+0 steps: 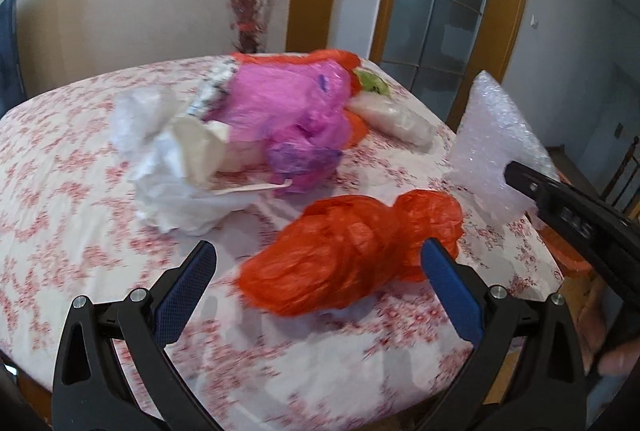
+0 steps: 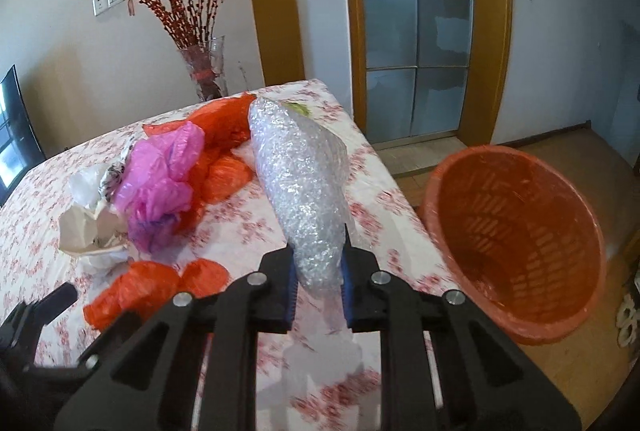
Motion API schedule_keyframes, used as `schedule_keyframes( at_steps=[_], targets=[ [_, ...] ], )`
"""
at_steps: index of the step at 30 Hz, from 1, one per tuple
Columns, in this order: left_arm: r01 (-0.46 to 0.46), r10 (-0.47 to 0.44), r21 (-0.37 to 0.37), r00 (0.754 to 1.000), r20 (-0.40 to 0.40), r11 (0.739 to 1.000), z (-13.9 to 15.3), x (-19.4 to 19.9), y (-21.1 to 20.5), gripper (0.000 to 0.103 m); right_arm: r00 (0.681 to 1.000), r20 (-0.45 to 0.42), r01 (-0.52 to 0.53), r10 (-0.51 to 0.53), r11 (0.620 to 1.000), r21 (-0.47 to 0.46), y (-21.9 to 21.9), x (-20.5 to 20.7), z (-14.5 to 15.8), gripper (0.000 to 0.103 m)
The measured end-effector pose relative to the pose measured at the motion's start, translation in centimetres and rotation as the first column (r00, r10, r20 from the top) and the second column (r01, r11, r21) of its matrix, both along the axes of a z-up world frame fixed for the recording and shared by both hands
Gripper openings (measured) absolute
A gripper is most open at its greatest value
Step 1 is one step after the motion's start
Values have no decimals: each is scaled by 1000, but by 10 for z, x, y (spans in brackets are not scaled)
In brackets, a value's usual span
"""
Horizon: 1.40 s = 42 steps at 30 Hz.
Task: Collect trash
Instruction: 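Grasp the orange plastic bag with the left tool, then carry both items to the wastebasket and open both tools to drop them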
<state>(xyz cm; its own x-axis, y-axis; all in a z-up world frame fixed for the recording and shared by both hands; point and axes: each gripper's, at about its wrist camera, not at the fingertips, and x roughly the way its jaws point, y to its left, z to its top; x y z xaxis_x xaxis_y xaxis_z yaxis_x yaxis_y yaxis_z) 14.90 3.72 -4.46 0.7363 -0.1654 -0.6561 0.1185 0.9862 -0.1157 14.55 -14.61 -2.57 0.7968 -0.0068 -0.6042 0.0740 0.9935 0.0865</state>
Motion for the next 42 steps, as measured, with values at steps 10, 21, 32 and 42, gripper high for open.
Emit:
schedule_keyframes(
  at_steps=[10,21,32,42],
  targets=[
    [94,-95,-11,994,-46,995,-9,25,-38,81,999,-19,31,-31,999,9,-23,-11,-8,18],
    [116,-115,11,990,-84,993,-19,37,-52,77,999,-19,43,-43,999,26,-38,-16,-11,18],
    [162,-161,2,982,-97,987,-18,44,-71,62,997,-9,75,-75,997,32,-56,-21,-7,18],
    [218,-218,8,975,-43,976,9,52,-105,62,989,13,147,-147,988,45,-92,-27,-1,18]
  ],
)
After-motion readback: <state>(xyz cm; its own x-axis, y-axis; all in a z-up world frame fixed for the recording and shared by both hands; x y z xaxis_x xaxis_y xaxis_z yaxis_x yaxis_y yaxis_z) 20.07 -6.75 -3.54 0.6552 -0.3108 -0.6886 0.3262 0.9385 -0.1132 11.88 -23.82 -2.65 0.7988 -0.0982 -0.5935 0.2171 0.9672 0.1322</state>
